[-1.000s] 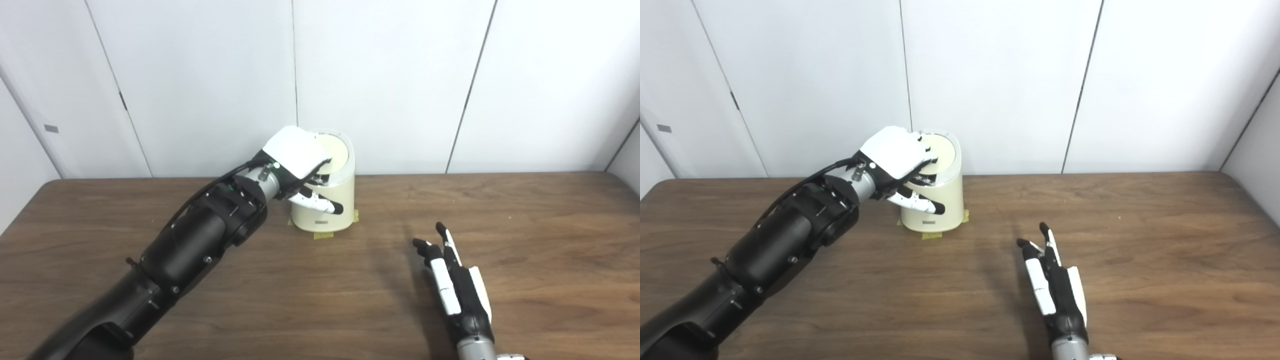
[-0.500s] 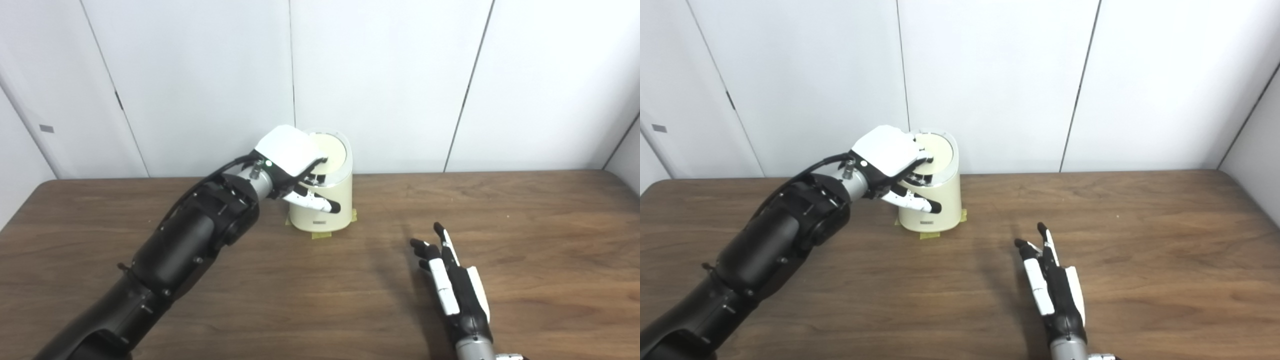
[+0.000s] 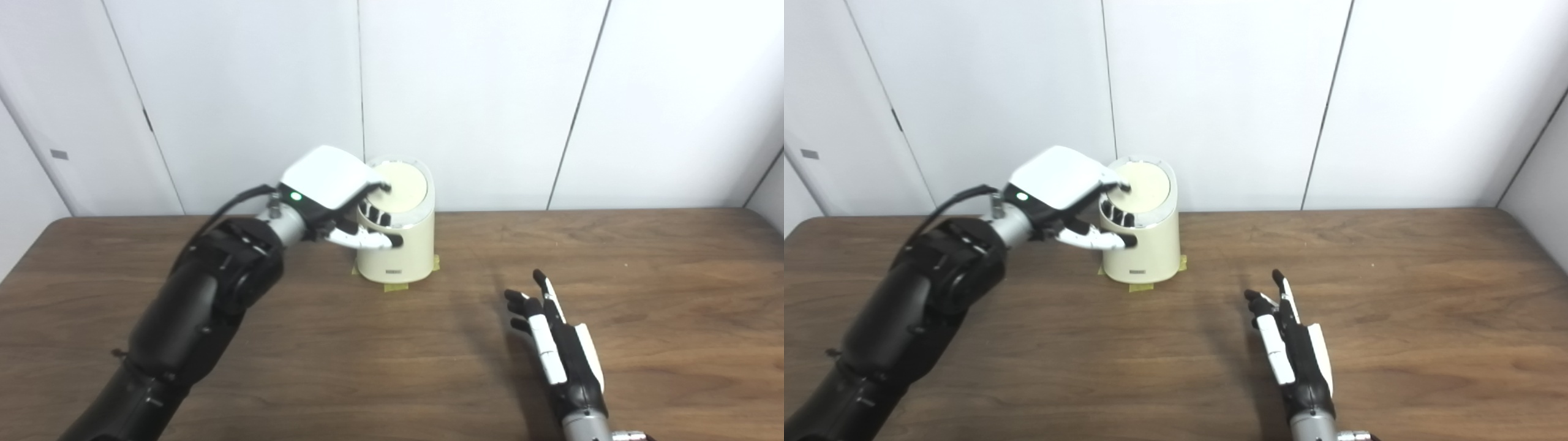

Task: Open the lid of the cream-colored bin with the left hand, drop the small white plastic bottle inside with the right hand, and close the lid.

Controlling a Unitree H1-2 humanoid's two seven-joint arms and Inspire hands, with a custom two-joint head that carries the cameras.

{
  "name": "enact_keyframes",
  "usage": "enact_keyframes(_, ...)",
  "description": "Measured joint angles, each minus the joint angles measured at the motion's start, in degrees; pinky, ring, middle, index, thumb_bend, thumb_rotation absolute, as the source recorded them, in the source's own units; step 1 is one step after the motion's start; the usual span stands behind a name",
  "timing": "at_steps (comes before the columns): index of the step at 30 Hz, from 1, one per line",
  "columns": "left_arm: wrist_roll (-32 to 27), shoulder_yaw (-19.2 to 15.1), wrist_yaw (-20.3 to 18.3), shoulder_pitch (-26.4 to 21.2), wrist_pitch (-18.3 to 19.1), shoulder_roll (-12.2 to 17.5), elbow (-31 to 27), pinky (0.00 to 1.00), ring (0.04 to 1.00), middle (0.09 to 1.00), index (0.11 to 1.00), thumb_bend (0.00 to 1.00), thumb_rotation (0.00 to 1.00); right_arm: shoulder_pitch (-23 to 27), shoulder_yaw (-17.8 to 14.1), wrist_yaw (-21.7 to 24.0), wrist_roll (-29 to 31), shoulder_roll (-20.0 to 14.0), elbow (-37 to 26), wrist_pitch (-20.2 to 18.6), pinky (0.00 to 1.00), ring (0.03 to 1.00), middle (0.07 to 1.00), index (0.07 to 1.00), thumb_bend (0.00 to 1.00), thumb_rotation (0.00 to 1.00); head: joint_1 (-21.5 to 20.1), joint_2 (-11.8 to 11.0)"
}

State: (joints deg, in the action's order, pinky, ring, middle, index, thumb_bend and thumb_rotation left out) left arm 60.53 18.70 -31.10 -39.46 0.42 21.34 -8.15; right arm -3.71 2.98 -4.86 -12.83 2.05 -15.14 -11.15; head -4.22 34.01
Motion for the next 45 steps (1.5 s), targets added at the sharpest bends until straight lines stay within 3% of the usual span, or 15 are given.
enact_keyframes(6, -2.55, -5.06, 4.19, 5.4, 3.22, -3.52, -5.74, 0.72, 0.835, 0.849, 0.854, 0.53, 0.78, 0.0, -0.15, 0.8, 0.45, -0.51, -0.05, -0.19, 0.74, 0.839, 0.845, 0.991, 0.6, 1.0, 0.0, 0.35)
enact_keyframes(10, -6.77, -8.48, 5.89, 10.81, 4.65, -5.1, -9.26, 0.74, 0.846, 0.847, 0.852, 0.51, 0.75, -0.01, -0.18, 1.27, 1.16, -0.6, -0.39, -0.42, 0.73, 0.839, 0.856, 0.986, 0.58, 1.0, -0.09, 0.62)
enact_keyframes(12, -9.0, -10.97, 6.57, 14.25, 6.03, -5.63, -11.53, 0.76, 0.855, 0.854, 0.858, 0.52, 0.81, -0.02, -0.21, 1.83, 1.53, -0.87, -0.6, -0.48, 0.75, 0.841, 0.859, 0.983, 0.59, 1.0, 0.17, 0.88)
enact_keyframes(17, -14.95, -15.53, 6.2, 20.36, 12.56, -6.96, -15.54, 0.78, 0.872, 0.868, 0.856, 0.5, 0.81, -0.06, -0.31, 2.21, 2.17, -1.37, -0.82, -1.29, 0.74, 0.842, 0.865, 0.978, 0.59, 1.0, 0.0, 0.88)
enact_keyframes(23, -27.51, -20.99, 7.42, 25.66, 18.91, -11.7, -18.82, 0.83, 0.883, 0.884, 0.901, 0.41, 0.79, 0.0, -0.32, 2.79, 2.64, -1.38, -1.13, -1.48, 0.73, 0.854, 0.876, 0.985, 0.57, 1.0, 0.09, 1.32)
enact_keyframes(26, -32.52, -22.15, 8.99, 30.2, 19.57, -13.9, -18.81, 0.84, 0.896, 0.89, 0.916, 0.38, 0.77, 0.01, -0.78, 3.0, 3.27, -1.41, -2.26, -1.69, 0.72, 0.856, 0.881, 0.991, 0.55, 1.0, 0.17, 1.32)
enact_keyframes(35, -44.19, -25.22, 15.14, 43.23, 19.89, -15.6, -16.21, 0.86, 0.901, 0.914, 0.923, 0.34, 0.79, -0.12, -2.26, 3.2, 5.44, -1.5, -4.33, -3.05, 0.78, 0.898, 0.907, 0.993, 0.58, 1.0, 0.09, 2.02)
enact_keyframes(39, -51.26, -27.62, 18.78, 44.16, 16.67, -16.54, -14.53, 0.87, 0.892, 0.904, 0.923, 0.37, 0.77, -0.92, -2.75, 3.66, 6.95, -1.66, -4.55, -3.64, 0.81, 0.912, 0.916, 0.994, 0.6, 1.0, 0.0, 2.28)
enact_keyframes(45, -57.1, -27.94, 22.36, 45.4, 11.96, -16.88, -11.39, 0.9, 0.9, 0.921, 0.951, 0.39, 0.81, -1.18, -4.75, 3.89, 9.69, -2.14, -4.86, -2.58, 0.82, 0.928, 0.93, 0.986, 0.62, 1.0, -0.44, 2.81)
